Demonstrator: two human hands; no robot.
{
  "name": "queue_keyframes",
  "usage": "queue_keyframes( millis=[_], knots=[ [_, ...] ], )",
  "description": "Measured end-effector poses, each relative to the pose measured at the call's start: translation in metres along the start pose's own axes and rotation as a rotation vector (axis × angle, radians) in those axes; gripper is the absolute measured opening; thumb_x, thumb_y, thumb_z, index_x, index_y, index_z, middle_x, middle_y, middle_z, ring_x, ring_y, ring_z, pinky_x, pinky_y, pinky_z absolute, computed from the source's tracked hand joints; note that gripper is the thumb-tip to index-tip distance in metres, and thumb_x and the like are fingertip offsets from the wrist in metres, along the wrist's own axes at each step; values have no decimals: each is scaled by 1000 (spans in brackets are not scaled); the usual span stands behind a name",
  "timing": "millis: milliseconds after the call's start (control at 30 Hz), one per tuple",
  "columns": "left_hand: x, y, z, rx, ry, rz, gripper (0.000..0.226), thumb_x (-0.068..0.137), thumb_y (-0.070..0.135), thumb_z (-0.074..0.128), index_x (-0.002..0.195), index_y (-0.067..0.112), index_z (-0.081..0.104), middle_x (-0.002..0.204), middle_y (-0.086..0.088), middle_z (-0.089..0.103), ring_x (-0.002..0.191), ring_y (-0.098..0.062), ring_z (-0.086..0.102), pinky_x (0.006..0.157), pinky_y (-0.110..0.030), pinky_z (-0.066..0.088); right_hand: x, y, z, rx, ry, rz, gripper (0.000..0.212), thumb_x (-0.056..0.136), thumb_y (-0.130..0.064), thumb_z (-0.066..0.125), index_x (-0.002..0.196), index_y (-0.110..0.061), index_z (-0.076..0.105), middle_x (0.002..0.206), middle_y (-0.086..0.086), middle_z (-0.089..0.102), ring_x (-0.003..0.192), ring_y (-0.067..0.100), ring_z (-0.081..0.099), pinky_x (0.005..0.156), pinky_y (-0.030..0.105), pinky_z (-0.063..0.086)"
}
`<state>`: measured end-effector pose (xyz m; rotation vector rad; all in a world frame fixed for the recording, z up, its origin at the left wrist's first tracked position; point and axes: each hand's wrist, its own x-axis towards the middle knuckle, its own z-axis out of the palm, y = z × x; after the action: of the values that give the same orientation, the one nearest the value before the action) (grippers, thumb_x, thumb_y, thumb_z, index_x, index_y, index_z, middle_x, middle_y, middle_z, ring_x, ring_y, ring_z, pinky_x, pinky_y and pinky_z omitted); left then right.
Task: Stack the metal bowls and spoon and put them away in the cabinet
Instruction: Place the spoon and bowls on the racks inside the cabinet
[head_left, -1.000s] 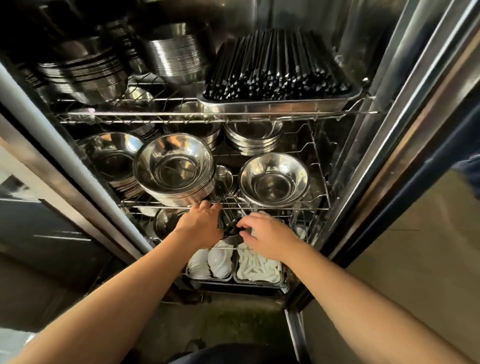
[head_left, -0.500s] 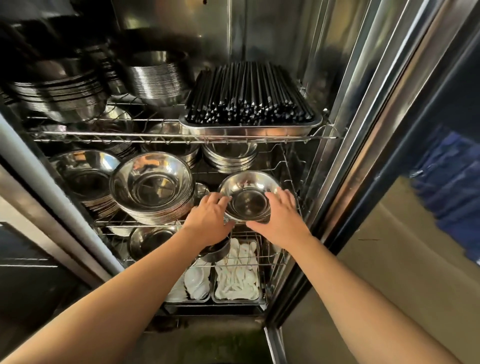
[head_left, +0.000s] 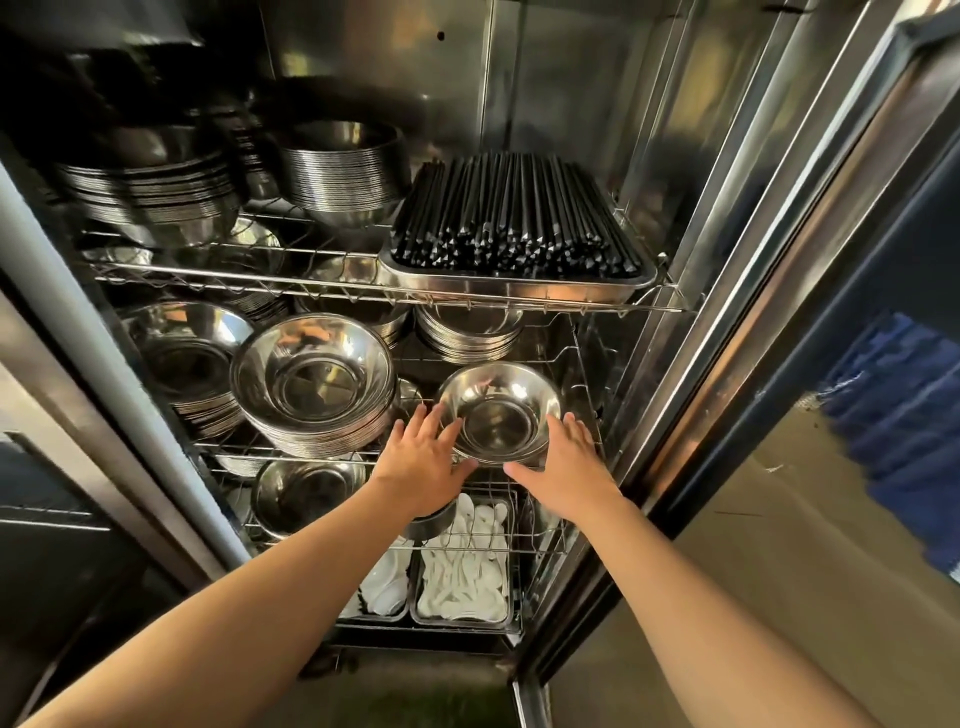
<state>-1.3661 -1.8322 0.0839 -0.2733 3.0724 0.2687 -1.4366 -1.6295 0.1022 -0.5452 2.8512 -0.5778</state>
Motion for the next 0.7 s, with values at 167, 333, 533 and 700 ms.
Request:
queue_keyframes(
  millis=[167, 333, 533, 700],
  knots=[
    [-6, -11, 0, 6, 2, -26, 77, 98, 65, 29, 161, 24, 11, 170, -7, 0, 156, -27, -4, 126, -48, 3, 2, -7, 4, -11, -4, -51, 105, 83, -70, 55, 157, -17, 3, 166, 10, 0, 152, 25, -3, 119, 47, 13],
    [-10, -17, -3, -24, 14, -49, 76, 99, 63, 32, 161, 25, 11, 170, -6, 2, 156, -28, 2, 124, -45, 7, 1, -16, 9, -30, 1, -73, 103, 85, -70, 53, 157, -14, 6, 165, 13, 2, 151, 29, -1, 119, 46, 12],
    [-16, -15, -6, -76, 19, -63, 70, 102, 53, 38, 160, 23, 13, 169, -11, 11, 154, -33, 14, 120, -49, 25, 0, -22, 12, -29, 6, -65, 100, 85, -69, 54, 156, -13, 10, 164, 16, 7, 151, 32, 1, 118, 50, 18],
    [-19, -13, -8, -91, 7, -89, 64, 104, 43, 39, 159, 20, 16, 167, -14, 14, 149, -35, 26, 115, -49, 35, -1, -28, 13, -47, 68, -111, 93, 84, -66, 58, 152, -12, 24, 154, 16, 29, 146, 34, 19, 115, 48, 27]
  ],
)
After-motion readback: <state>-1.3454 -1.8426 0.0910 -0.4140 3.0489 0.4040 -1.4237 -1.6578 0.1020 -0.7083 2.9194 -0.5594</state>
